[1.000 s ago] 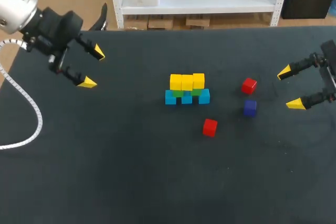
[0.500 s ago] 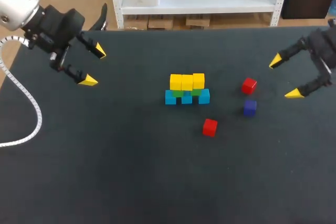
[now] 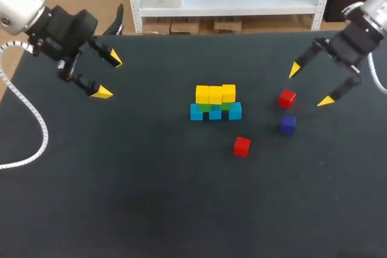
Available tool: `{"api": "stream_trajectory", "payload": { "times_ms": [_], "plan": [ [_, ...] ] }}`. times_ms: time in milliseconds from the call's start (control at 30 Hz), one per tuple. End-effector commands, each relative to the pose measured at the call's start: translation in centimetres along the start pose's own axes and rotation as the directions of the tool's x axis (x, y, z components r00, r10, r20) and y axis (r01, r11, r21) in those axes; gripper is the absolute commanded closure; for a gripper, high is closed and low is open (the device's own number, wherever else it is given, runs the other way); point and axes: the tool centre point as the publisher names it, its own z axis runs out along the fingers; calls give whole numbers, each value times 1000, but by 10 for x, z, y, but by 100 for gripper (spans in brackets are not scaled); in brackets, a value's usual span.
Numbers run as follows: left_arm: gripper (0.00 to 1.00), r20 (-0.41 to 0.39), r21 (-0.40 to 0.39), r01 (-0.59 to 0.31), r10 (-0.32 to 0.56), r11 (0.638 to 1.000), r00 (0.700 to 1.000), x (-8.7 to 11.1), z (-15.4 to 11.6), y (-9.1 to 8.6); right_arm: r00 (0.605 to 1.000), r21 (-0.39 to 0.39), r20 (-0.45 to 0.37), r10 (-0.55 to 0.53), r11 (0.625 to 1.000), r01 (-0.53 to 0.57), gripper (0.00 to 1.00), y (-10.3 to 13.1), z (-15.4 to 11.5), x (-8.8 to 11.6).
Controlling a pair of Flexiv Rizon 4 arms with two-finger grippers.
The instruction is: Place the blue cubes, place green cubes on the blue cubes, place the yellow cubes on the green cubes, then place the red cubes on the yellow cubes, and place purple cube on the red cubes.
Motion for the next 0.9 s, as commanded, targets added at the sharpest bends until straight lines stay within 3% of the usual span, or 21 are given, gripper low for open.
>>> {"api": "stream_trajectory", "payload": {
  "times_ms": [33,300,567,900],
  "plan": [
    [0,0,3,-2,2,1000,1000,1,0,2,966,-292,92,-240,921,257,0,-24,7,20],
    [0,0,3,-2,2,1000,1000,1,0,2,967,-297,52,-250,920,254,0,-23,24,35],
    [0,0,3,-2,2,1000,1000,1,0,2,985,-225,-1,-173,960,169,0,-17,36,40],
    [0,0,3,-2,2,1000,1000,1,0,2,990,-190,-38,-134,974,125,0,-12,43,46]
  ]
}}
